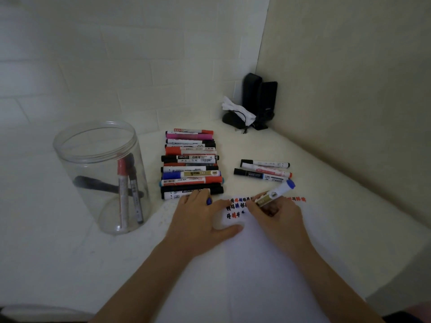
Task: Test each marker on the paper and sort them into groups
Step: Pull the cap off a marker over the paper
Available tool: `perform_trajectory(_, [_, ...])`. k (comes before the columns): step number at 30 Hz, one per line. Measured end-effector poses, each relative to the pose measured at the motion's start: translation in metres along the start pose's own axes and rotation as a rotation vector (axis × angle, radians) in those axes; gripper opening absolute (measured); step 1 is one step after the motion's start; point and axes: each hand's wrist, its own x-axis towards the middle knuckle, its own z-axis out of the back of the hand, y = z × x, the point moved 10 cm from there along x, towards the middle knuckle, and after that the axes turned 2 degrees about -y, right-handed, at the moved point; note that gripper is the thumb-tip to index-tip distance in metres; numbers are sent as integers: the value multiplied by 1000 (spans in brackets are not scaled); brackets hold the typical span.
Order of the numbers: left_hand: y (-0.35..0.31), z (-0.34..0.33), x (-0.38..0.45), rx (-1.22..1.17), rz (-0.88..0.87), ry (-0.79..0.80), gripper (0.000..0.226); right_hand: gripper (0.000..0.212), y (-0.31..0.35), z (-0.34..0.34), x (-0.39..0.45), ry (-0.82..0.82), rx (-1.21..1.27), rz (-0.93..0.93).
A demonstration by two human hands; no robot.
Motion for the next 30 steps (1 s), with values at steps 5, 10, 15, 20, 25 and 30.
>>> perform_trajectory(5, [-1, -1, 0, -8, -2, 8, 71, 7, 3, -3, -1, 23, -4, 17])
perform_trajectory(10, [0, -1, 1, -14, 5, 20, 71, 6, 2, 1, 1, -16, 4, 6])
perform_trajectory(15, [0, 0, -2, -37, 8, 32, 67, 14, 1, 1, 0, -15, -20, -14])
perform_trajectory(20, [9, 0, -1, -351, 116, 111, 45, 13, -9, 12, 6, -79, 35, -104])
perform_trajectory(25, [9, 9, -18, -647, 287, 168, 52, 16, -4, 5, 6, 15, 174, -203])
perform_trajectory(30, [15, 17, -30, -695, 307, 77, 26, 30, 7, 7, 6, 46, 382, -282])
